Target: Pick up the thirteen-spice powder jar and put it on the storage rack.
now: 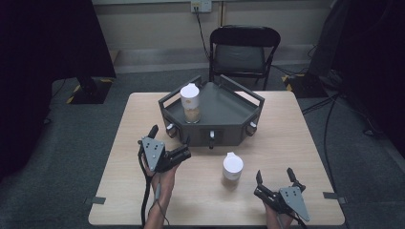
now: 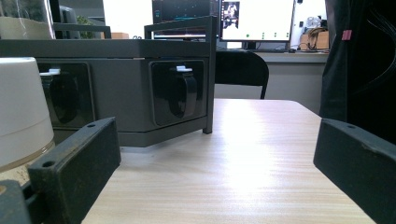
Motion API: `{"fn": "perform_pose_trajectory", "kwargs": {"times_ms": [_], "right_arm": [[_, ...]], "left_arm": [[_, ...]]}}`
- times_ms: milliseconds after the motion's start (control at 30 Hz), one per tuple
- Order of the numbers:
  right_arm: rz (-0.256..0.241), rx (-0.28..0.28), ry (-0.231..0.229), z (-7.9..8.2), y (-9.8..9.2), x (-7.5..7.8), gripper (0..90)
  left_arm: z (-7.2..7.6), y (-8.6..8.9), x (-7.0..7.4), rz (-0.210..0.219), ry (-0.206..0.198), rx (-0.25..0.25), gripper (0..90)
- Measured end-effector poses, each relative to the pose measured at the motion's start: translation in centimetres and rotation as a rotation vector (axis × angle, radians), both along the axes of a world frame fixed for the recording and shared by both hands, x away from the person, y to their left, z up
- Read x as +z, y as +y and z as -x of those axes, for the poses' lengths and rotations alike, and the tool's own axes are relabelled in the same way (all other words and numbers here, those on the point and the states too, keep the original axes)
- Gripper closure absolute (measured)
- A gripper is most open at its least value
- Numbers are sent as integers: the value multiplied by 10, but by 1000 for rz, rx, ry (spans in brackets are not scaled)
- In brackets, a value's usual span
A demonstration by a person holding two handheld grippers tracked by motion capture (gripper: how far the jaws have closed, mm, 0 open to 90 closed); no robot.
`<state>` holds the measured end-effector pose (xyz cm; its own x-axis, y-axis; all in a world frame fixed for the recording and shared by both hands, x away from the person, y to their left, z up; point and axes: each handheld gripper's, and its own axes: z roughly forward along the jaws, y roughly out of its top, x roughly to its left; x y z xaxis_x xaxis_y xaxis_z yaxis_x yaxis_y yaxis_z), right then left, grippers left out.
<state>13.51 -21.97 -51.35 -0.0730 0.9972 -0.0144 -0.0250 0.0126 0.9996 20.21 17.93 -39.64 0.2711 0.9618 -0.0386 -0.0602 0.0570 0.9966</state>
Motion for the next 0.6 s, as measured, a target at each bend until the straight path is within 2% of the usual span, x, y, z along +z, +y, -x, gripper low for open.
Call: {"fn": "perform_pose_trajectory", "kwargs": {"times_ms": [33,100,300,400,600], "right_arm": [[0,0,0,0,0,0,0],[1,0,0,0,0,0,0],[1,0,1,0,0,0,0],[2,0,1,0,0,0,0],[1,0,-1,0,0,0,0]], "left_arm": [[2,3,-2,21,-4,-6,0],[6,7,-6,24,-20,-8,0],[20,16,-13,42,-29,1,0],[27,17,-19,48,-7,-9,0],[35,16,-31,27,0,-16,0]]}}
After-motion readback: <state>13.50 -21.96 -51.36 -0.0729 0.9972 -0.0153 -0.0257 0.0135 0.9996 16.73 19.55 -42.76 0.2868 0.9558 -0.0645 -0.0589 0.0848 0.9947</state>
